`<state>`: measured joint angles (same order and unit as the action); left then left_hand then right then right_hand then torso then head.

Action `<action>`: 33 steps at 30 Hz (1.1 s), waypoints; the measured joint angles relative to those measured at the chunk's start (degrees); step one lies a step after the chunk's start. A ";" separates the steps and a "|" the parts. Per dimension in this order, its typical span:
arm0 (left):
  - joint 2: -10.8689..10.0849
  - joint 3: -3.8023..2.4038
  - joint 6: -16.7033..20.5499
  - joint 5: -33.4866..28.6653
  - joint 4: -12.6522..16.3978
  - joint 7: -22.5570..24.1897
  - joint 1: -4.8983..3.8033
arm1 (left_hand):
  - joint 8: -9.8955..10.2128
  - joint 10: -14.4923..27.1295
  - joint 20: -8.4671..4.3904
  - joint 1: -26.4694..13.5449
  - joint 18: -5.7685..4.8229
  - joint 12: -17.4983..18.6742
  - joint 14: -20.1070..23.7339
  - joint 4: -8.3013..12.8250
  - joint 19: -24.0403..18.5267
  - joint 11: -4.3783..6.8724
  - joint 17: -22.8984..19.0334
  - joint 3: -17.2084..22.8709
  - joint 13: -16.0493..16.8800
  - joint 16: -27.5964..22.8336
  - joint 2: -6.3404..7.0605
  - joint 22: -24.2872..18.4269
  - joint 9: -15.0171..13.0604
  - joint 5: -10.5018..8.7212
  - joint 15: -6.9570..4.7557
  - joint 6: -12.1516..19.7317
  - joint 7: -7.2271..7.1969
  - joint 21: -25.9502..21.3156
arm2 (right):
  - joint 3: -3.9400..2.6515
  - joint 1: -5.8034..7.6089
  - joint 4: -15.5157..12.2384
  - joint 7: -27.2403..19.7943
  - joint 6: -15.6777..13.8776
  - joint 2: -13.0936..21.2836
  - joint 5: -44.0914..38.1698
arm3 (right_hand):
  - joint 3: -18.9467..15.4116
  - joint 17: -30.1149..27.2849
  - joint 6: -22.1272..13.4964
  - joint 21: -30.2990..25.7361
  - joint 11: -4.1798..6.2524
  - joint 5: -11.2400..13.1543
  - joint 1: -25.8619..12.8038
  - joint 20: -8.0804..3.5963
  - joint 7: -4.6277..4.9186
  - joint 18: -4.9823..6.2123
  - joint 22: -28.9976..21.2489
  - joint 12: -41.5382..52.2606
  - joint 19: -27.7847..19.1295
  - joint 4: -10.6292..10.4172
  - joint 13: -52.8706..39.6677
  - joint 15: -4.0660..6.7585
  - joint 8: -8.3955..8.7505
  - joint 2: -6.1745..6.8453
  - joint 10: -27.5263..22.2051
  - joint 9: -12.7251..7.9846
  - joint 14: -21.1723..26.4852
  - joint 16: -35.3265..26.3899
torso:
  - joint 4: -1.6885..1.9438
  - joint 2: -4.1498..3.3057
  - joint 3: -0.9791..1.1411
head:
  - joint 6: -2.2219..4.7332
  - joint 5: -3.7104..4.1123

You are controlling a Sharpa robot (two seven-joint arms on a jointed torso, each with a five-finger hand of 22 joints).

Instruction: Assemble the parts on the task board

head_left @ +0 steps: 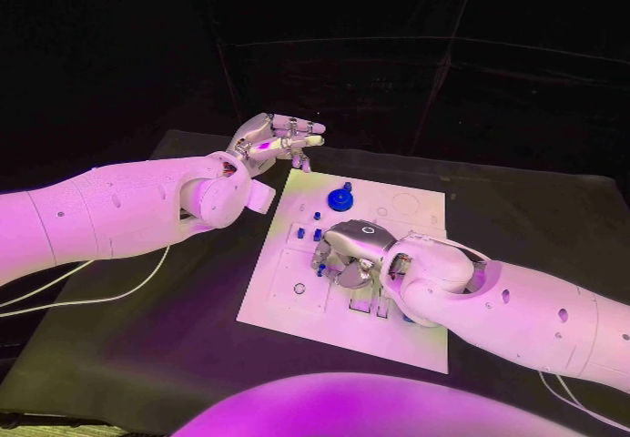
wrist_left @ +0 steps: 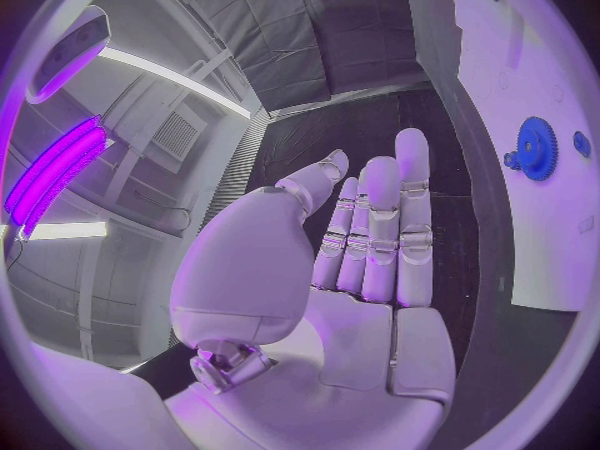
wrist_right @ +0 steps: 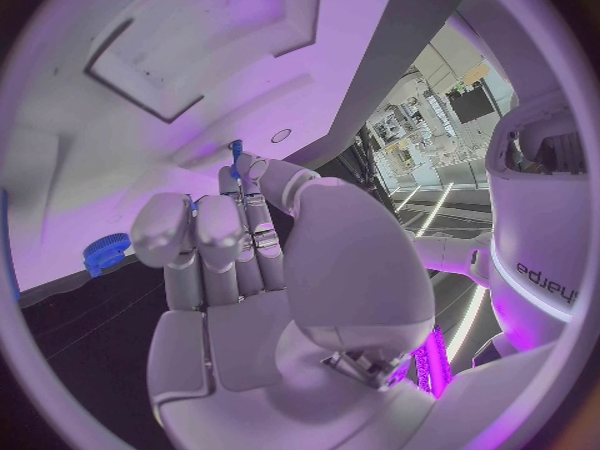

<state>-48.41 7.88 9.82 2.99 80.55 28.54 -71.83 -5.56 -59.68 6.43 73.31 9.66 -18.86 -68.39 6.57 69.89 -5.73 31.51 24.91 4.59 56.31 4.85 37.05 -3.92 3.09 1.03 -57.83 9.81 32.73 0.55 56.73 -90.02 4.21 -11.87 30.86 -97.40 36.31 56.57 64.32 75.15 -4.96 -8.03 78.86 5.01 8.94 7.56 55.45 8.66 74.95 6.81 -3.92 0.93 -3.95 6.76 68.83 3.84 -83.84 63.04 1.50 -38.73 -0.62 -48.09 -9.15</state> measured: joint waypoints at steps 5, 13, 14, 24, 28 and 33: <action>0.00 0.00 0.00 0.00 -0.07 -0.02 0.00 | 0.00 0.00 0.00 0.00 0.00 0.00 0.00 0.00 0.00 0.00 0.00 0.00 0.00 0.00 0.00 0.00 0.00 0.00 0.00 0.00 0.00 0.00 | 0.00 0.01 0.09 0.10 0.11 -0.17 -0.34 | -0.01 -0.01 0.00 0.00 0.03 -0.21 0.00 0.00 0.00 0.00 0.05 0.26 0.00 0.00 0.02 0.00 0.00 0.00 0.03 0.00 0.00 0.00 | -0.01 0.00 0.00 | -0.05 -0.01; 0.02 0.00 -0.02 -0.01 -0.10 -0.05 0.00 | 0.00 0.00 0.00 0.00 0.00 0.00 0.00 0.00 0.00 0.00 -0.04 0.00 0.01 0.00 0.00 0.01 0.00 0.00 0.00 0.00 0.00 0.00 | 0.07 0.01 0.35 0.86 0.51 -0.63 -1.84 | -0.02 -0.22 0.00 0.00 0.05 -0.22 0.00 0.00 0.00 0.00 -0.02 0.26 0.00 -0.01 0.02 0.00 0.00 0.00 0.05 0.00 0.00 0.00 | -0.01 0.01 -0.01 | -0.14 -0.05; 0.02 0.00 -0.03 -0.01 -0.10 -0.05 0.00 | 0.00 0.00 0.00 0.00 0.00 0.00 0.00 0.00 0.00 0.00 -0.07 0.00 0.00 0.00 0.00 0.01 0.00 0.00 0.00 0.00 0.00 0.00 | 0.06 0.01 0.35 0.95 0.56 -0.67 -2.05 | -0.02 -0.22 0.00 0.00 0.05 -0.22 0.00 0.00 0.00 0.00 -0.04 0.26 0.00 -0.01 0.02 0.00 0.00 0.00 0.05 0.00 0.00 0.00 | -0.01 0.01 -0.01 | -0.15 -0.05; 0.05 0.00 -0.09 -0.01 -0.18 -0.11 0.00 | 0.00 0.00 0.00 0.00 0.00 0.00 0.00 0.00 0.00 0.00 -0.07 0.00 0.01 0.00 0.00 0.01 0.00 0.00 0.00 0.00 0.00 0.00 | 0.19 0.09 0.18 1.51 1.17 -0.90 -4.36 | -0.26 -0.28 -0.19 0.00 0.05 0.03 -0.25 0.00 -0.20 0.00 -0.11 0.21 0.00 0.22 -0.01 0.00 0.00 -0.24 0.05 0.00 0.00 0.00 | -0.01 0.02 -0.03 | -0.21 -0.02; 0.05 0.00 -0.12 -0.01 -0.24 -0.15 0.00 | 0.00 0.00 0.00 0.00 0.00 0.00 0.00 0.00 0.00 0.00 -0.07 0.00 0.01 0.00 0.00 0.01 0.00 0.00 0.00 0.00 0.00 0.00 | 0.32 0.14 0.08 1.52 1.21 -0.89 -4.93 | -0.39 -0.35 -0.19 0.00 0.05 0.03 -0.43 0.00 -0.20 0.00 -0.11 0.20 0.00 0.34 -0.03 0.00 0.00 -0.05 0.04 0.00 0.00 0.00 | -0.01 0.02 -0.03 | -0.24 0.02; 0.05 0.00 -0.14 -0.01 -0.34 -0.19 0.00 | 0.00 0.00 0.00 0.00 0.00 0.00 0.00 0.00 0.00 0.00 -0.06 0.00 0.01 0.00 0.00 0.01 0.00 0.00 0.00 0.00 0.00 0.00 | 0.39 0.15 -0.07 1.45 1.21 -0.79 -5.23 | -0.56 -0.35 -0.19 0.00 0.05 0.04 -0.84 0.00 -0.20 0.01 -0.11 0.20 0.00 0.23 -0.06 0.00 0.00 -0.07 0.04 0.00 0.00 0.00 | 0.01 0.02 -0.03 | -0.36 0.01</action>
<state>-48.36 7.88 9.68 2.98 80.21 28.35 -71.83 -5.56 -59.68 6.43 73.30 9.66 -18.86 -68.40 6.57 69.89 -5.73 31.44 24.92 4.60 56.31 4.85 37.06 -3.92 3.09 1.03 -57.83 9.81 32.73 0.94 56.89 -90.09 5.67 -10.66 30.07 -102.62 35.75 56.22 64.13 75.14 -4.92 -8.00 78.01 5.01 8.74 7.57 55.34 8.86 74.94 7.04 -3.98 0.93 -3.95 6.70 68.87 3.85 -83.84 63.04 1.51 -38.70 -0.65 -48.44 -9.14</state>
